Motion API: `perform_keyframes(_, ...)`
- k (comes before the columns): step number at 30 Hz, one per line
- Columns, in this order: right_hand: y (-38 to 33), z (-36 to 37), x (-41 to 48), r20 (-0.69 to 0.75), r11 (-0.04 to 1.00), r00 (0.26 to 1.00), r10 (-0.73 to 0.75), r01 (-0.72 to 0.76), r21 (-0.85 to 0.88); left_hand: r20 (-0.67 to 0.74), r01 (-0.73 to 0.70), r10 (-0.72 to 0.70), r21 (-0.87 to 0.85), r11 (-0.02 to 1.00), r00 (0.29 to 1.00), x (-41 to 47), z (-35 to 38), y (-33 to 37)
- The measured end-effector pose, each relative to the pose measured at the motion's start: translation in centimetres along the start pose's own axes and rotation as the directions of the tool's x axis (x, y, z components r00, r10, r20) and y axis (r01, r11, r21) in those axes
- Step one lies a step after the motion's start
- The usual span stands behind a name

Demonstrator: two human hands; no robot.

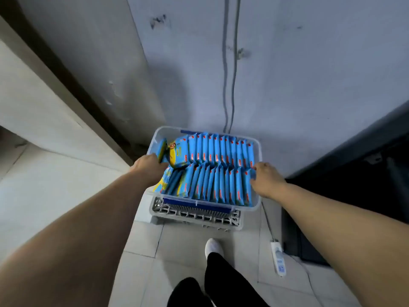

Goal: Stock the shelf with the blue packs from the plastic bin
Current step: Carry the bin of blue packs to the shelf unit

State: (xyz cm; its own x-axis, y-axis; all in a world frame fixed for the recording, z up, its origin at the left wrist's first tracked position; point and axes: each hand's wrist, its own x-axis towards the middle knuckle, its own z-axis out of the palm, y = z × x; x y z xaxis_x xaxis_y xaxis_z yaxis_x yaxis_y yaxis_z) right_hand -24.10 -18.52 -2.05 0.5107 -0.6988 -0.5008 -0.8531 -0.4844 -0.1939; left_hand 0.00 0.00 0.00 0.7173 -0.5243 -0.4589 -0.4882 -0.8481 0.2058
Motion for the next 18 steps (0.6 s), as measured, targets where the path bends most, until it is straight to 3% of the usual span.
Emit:
perform_keyframes(7, 0.1, 2.5, 3.0, 0.042, 0.991, 0.991, 0.129, -0.131, 0.037, 0.108, 0.022, -0.029, 0.06, 0.998, 0.994, 3.8, 2.6, -2.0)
perform_keyframes(18, -0.4, 6.1, 6.6, 0.07, 0.957, 0.961, 0.267, -0.273, 0.101, 0.004, 0.113, -0.113, 0.005, 0.994, 0.994, 9.6, 5.3, -3.3)
